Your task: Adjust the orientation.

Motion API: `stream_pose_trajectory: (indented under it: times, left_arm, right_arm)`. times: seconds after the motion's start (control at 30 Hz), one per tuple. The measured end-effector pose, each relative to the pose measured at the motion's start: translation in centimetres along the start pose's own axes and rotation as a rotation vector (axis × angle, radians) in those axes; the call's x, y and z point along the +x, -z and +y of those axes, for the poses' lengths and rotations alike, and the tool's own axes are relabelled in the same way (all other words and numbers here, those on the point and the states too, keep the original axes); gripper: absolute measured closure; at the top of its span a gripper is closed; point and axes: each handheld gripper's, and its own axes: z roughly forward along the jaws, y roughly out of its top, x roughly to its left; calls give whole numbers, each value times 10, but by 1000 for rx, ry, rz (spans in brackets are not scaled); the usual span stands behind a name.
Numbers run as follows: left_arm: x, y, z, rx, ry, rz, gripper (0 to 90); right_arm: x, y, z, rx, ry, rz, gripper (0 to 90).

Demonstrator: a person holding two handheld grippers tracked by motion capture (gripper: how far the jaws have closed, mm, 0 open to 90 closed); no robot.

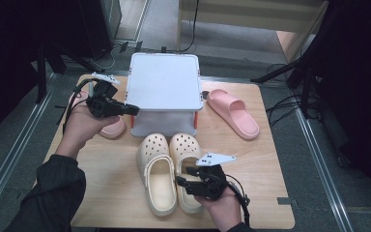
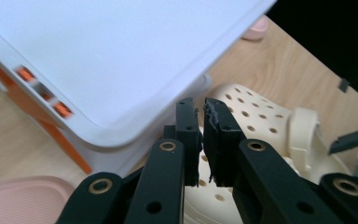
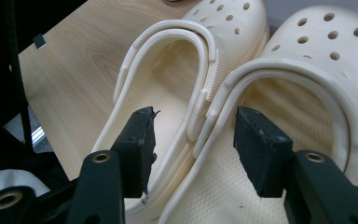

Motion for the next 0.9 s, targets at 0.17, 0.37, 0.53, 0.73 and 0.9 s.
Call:
stream_pose_trajectory:
  times: [0.17, 0.37, 0.53, 0.73, 0.9]
  left_arm:
    - [7, -1, 6, 6, 0, 10, 831]
    - [13, 0, 14, -4, -9, 27, 826]
    - [20, -4, 19, 9, -8, 27, 819]
    - [30, -11, 19, 7, 11, 21, 821]
    - [33, -12, 18, 1, 12, 13, 831]
  right_arm:
    - [1, -5, -3, 8, -15, -12, 468]
    - [1, -12, -5, -9, -58, -37, 427]
    - [3, -18, -3, -42, -91, -70, 383]
    - [5, -43, 0, -3, -101, -102, 378]
    - [4, -57, 2, 33, -95, -140, 421]
